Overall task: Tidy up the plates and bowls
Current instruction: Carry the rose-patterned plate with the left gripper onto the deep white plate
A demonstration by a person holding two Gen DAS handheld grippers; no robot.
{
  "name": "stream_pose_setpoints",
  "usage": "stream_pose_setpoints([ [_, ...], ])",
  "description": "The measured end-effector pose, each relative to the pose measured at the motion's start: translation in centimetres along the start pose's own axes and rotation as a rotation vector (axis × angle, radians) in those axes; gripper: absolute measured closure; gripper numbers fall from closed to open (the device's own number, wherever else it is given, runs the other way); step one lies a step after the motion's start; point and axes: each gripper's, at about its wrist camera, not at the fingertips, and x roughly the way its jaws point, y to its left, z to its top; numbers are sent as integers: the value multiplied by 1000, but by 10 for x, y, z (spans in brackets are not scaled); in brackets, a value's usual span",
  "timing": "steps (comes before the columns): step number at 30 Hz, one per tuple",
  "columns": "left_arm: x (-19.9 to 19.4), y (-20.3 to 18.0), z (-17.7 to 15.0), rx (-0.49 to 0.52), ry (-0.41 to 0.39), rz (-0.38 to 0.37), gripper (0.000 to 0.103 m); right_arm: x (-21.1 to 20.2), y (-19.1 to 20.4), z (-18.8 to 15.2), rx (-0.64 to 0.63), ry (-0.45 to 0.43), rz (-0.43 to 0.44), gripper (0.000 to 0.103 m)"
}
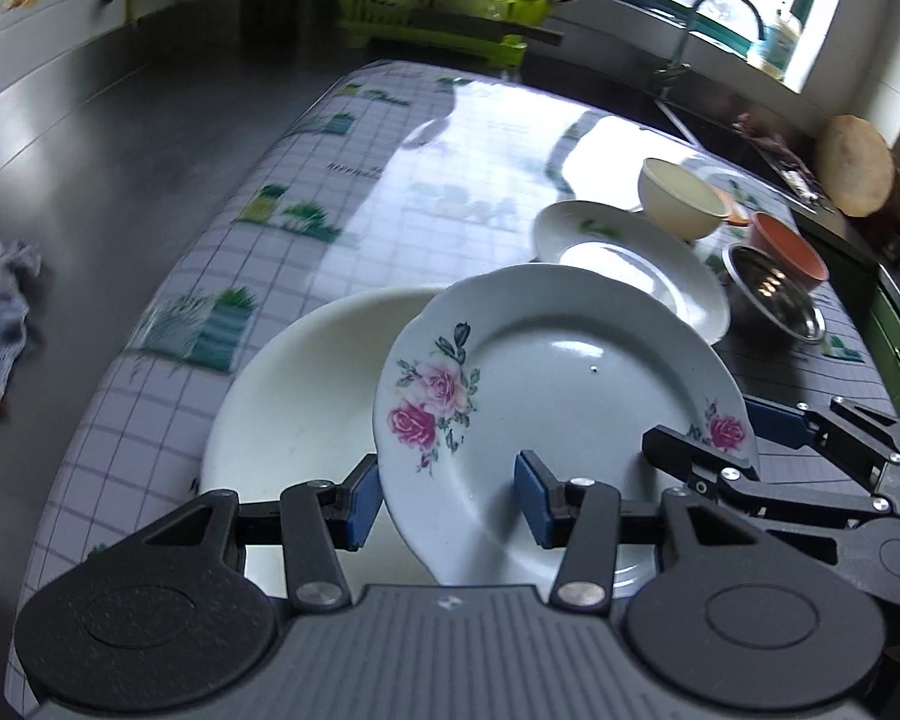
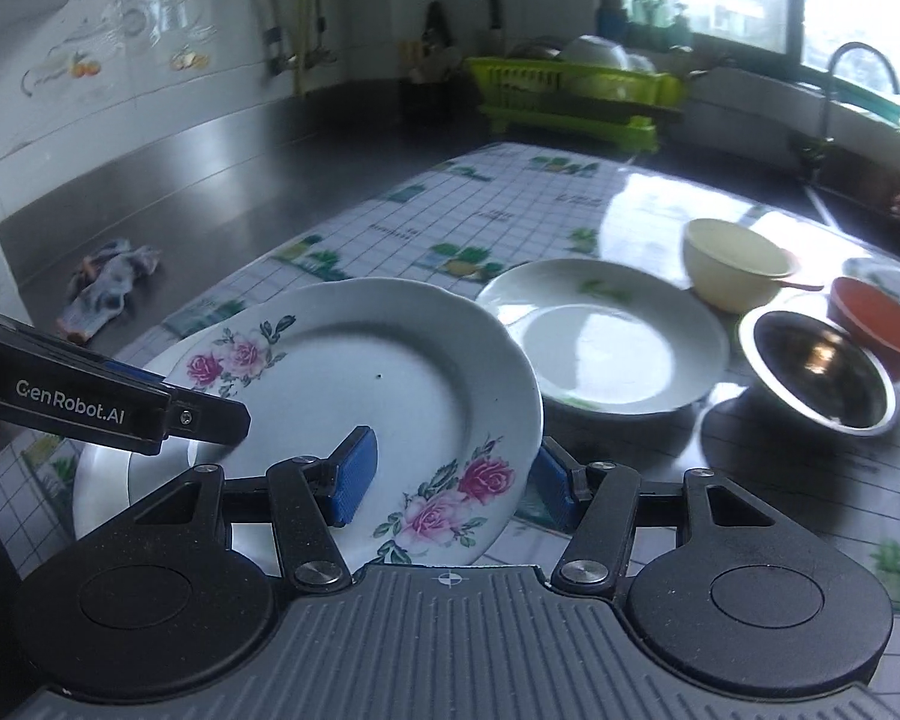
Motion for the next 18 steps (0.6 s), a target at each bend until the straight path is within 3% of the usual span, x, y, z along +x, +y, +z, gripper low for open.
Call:
stream_pose_setpoints([
  [18,31,24,-13,-58,90,17,55,25,17,-9,-65,75,10,46],
])
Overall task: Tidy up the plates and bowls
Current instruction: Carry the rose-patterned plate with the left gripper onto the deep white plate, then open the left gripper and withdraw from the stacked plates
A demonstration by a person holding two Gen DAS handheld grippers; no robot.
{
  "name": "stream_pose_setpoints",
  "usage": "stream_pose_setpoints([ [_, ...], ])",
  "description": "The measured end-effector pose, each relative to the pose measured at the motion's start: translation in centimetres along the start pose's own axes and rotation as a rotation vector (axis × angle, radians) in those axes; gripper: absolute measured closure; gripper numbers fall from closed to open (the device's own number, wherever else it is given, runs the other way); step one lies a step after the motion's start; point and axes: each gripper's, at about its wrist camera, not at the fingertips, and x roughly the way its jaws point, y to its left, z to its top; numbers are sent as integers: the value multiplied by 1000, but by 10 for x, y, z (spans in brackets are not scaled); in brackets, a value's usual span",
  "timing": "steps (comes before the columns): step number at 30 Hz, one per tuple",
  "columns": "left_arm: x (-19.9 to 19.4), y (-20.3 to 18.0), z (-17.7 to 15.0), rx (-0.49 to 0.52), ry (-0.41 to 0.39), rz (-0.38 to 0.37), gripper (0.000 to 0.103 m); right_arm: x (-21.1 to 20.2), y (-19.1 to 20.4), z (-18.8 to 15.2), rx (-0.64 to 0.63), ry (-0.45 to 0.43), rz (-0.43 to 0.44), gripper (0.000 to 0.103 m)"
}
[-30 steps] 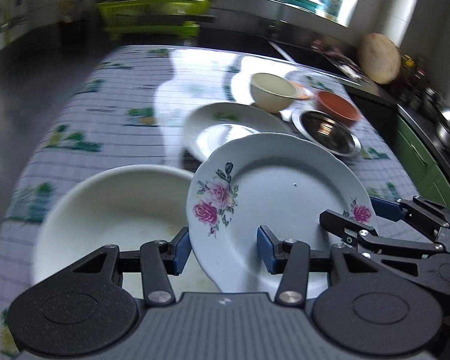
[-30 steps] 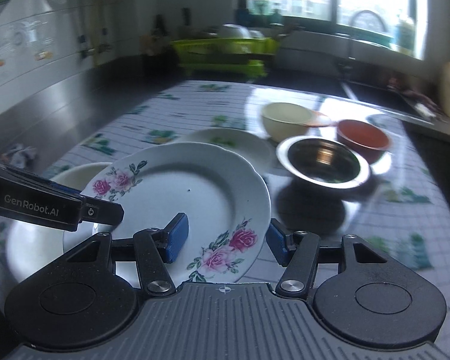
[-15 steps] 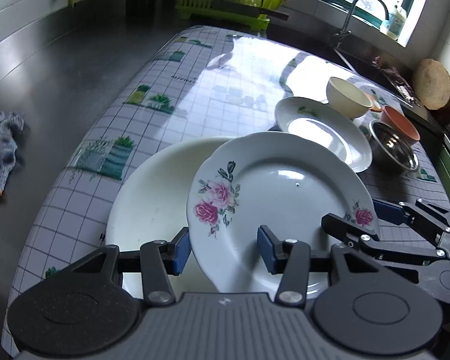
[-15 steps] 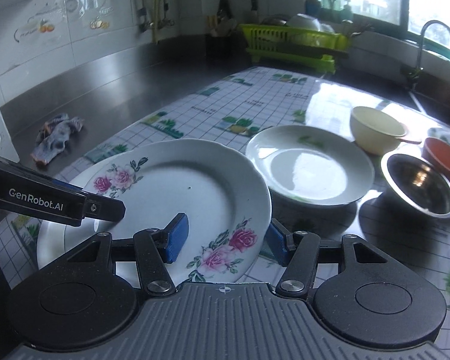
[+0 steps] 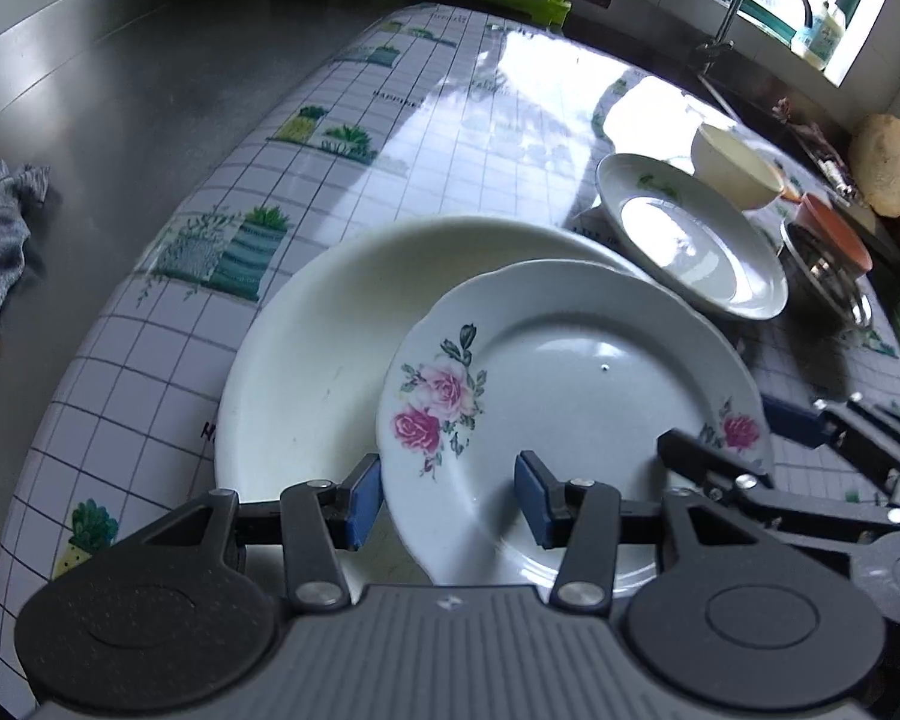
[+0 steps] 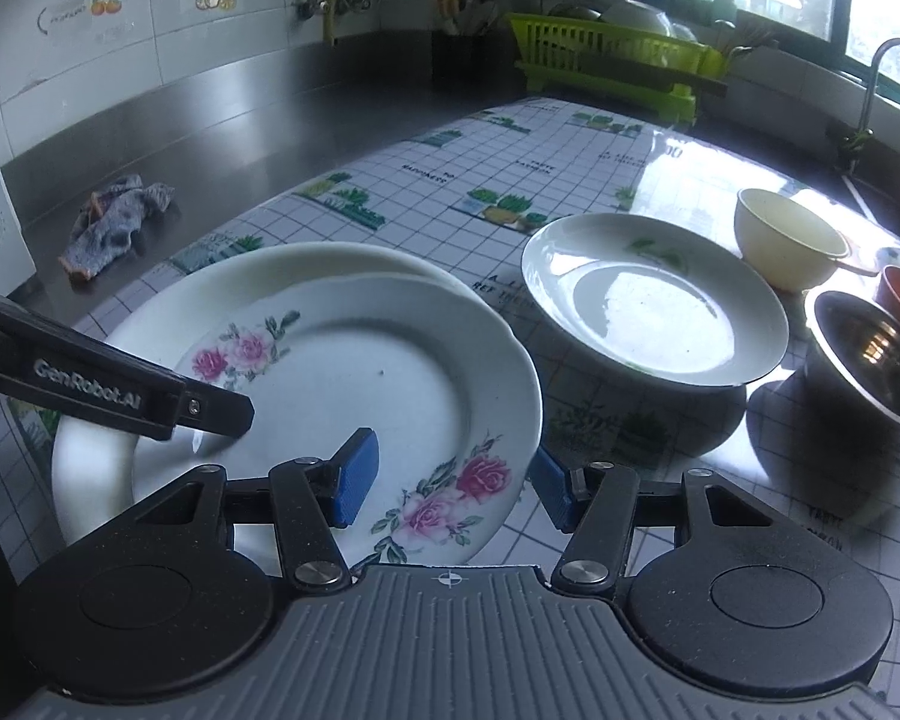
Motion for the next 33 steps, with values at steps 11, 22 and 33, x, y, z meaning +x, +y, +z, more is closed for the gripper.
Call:
stream_pose_setpoints([
  [11,-5,-7,3,42,-26,33,42,-2,4,-2,-43,-19,-25,47],
  [22,-15,-18,16,83,-63,64,26,-13,-7,-8,12,-48,-44,47],
  [33,-16,-39,31,134,-86,38,20,-24,-39,-14,112,-59,-142,47],
])
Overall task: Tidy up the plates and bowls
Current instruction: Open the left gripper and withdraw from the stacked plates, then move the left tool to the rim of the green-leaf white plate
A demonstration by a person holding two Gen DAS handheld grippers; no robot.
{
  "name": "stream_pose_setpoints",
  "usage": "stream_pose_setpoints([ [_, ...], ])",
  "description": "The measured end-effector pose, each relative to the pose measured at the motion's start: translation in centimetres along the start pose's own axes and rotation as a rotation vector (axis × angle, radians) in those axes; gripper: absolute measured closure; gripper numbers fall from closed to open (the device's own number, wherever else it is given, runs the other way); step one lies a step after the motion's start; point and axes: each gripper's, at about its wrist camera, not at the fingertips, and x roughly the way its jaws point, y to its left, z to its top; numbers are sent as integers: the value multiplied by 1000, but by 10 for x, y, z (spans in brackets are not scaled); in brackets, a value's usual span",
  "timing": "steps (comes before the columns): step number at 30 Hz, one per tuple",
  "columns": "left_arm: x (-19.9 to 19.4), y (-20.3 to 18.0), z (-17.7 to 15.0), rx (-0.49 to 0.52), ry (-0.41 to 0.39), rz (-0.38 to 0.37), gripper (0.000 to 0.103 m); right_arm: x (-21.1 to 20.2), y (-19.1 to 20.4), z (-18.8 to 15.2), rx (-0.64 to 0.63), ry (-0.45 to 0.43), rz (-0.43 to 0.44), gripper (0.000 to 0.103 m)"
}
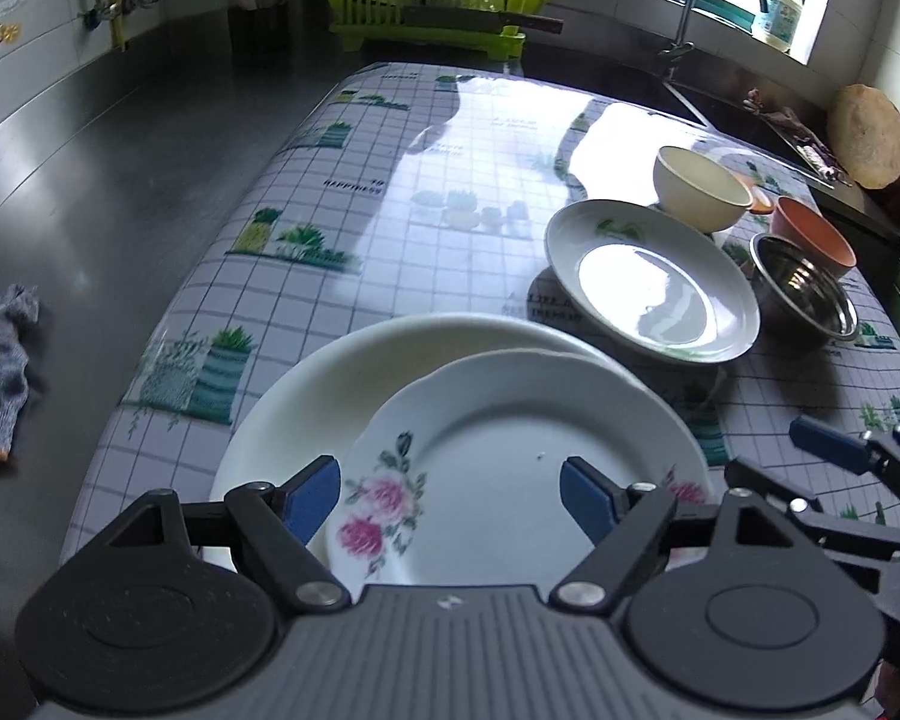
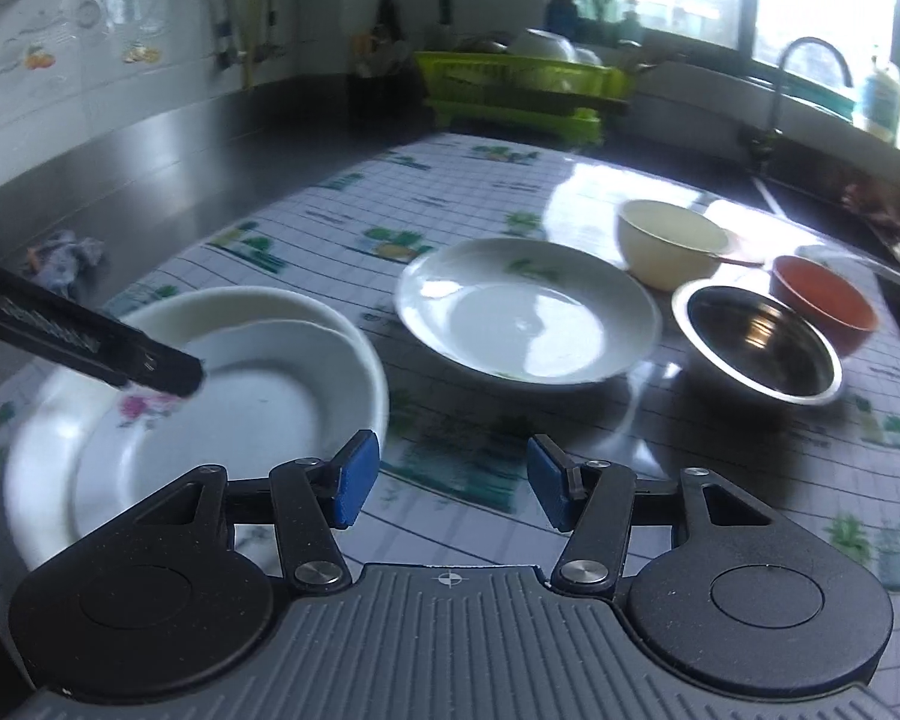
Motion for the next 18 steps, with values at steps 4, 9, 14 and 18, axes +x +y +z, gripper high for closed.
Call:
stream_pose_setpoints([
  [4,2,-9,10,30,-6,-12,19,4,-1,-3,1,25,18,47],
  [9,12,-21,27,63,-2,-28,16,6,8,-9,-51,21,1,47],
  [14,24,-34,44,103,-2,-53,16,9,-7,-3,27,28,15,47],
  [18,37,-48,62,139,-3,-79,16,16,-24,9,92,31,4,47],
])
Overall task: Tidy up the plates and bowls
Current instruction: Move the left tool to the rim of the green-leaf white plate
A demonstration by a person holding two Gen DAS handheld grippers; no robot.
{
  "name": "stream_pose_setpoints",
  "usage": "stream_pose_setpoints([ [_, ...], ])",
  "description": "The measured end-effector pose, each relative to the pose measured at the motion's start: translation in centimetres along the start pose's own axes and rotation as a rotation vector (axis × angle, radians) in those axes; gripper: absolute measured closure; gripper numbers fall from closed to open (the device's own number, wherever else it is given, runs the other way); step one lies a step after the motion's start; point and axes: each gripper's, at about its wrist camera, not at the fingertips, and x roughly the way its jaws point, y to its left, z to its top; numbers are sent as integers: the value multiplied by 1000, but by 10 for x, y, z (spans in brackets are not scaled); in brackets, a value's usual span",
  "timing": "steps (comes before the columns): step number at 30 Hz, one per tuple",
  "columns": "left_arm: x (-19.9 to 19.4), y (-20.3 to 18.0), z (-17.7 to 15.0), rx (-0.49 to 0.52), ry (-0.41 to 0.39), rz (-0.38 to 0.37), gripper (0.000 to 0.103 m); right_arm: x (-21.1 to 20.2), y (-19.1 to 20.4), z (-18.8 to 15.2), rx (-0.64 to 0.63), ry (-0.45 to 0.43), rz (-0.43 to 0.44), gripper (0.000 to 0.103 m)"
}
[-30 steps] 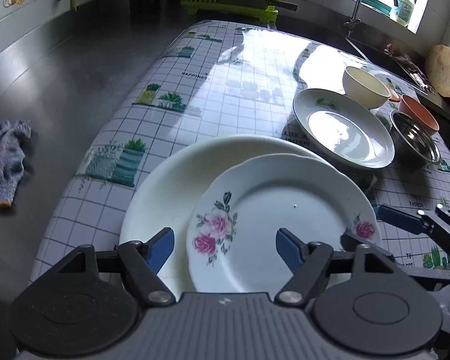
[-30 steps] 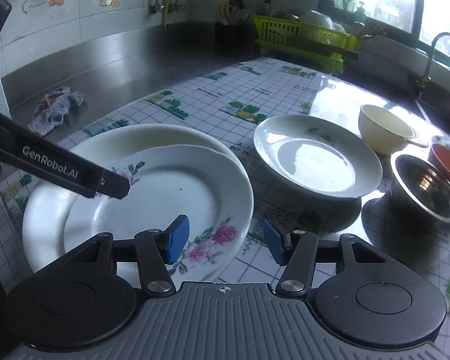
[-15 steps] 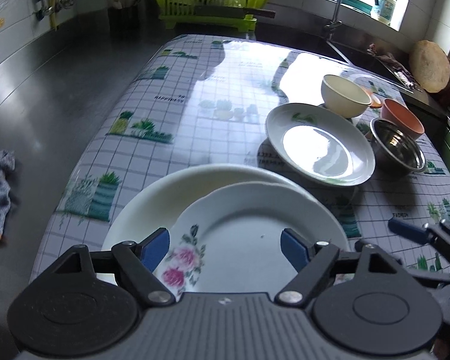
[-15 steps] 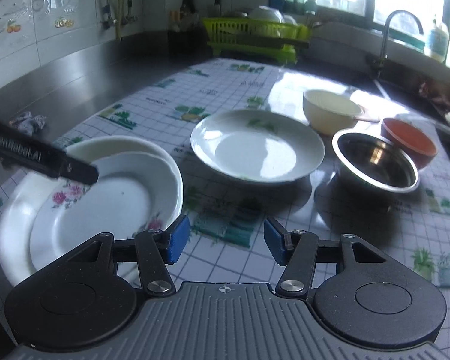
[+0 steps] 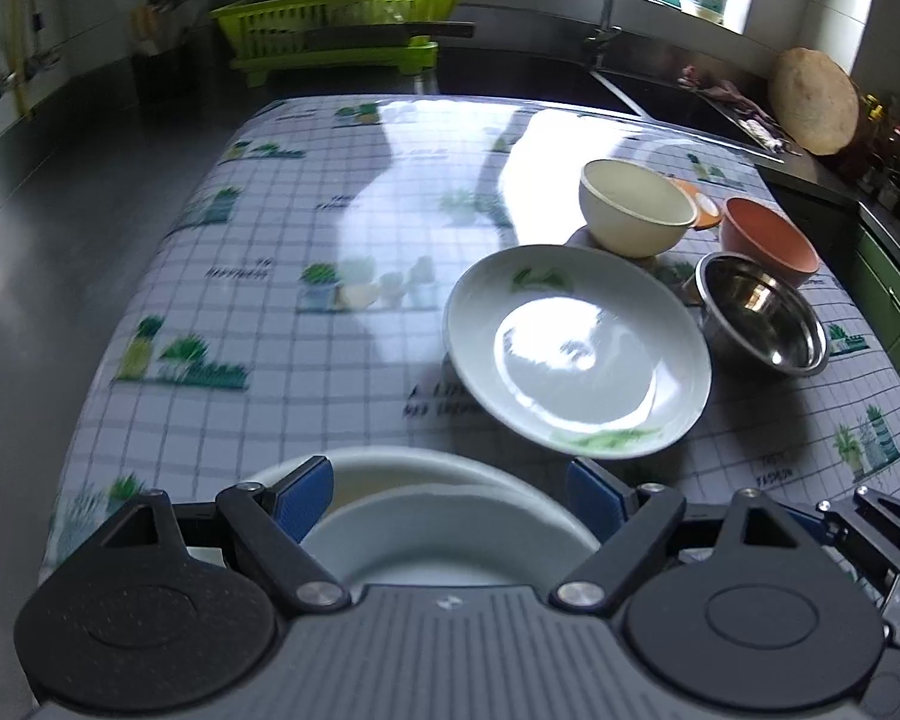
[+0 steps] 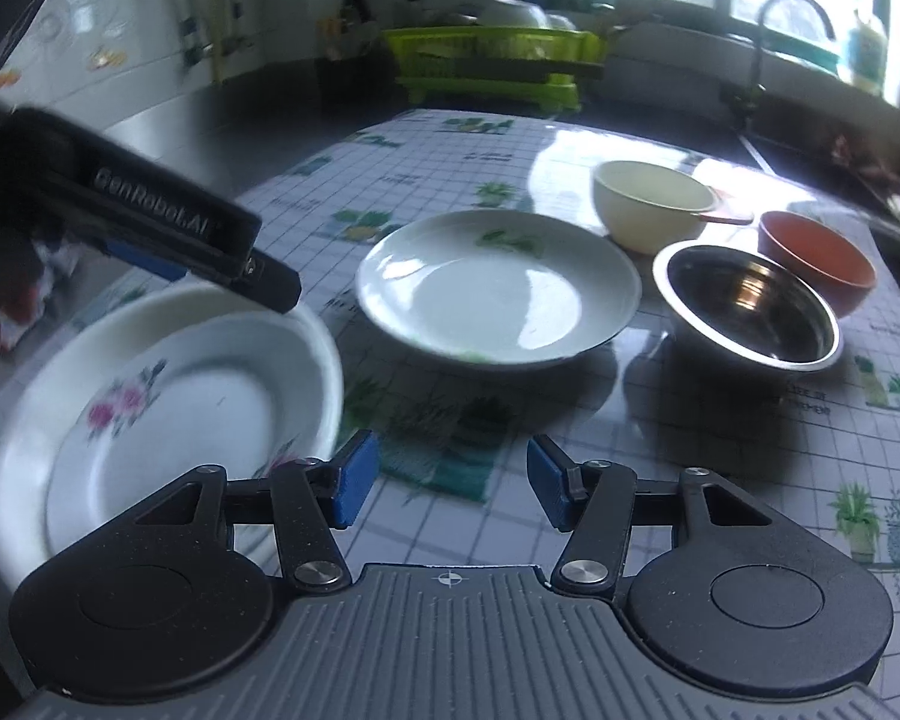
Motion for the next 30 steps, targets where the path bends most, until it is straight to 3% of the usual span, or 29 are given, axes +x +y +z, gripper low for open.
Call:
stream_pose_setpoints([
  [15,60,-18,50,122,45,-77,16,46,-41,40,239,52,-68,46],
  [30,108,-10,79,173,45,-168,17,84,-43,49,311,112,-122,46],
])
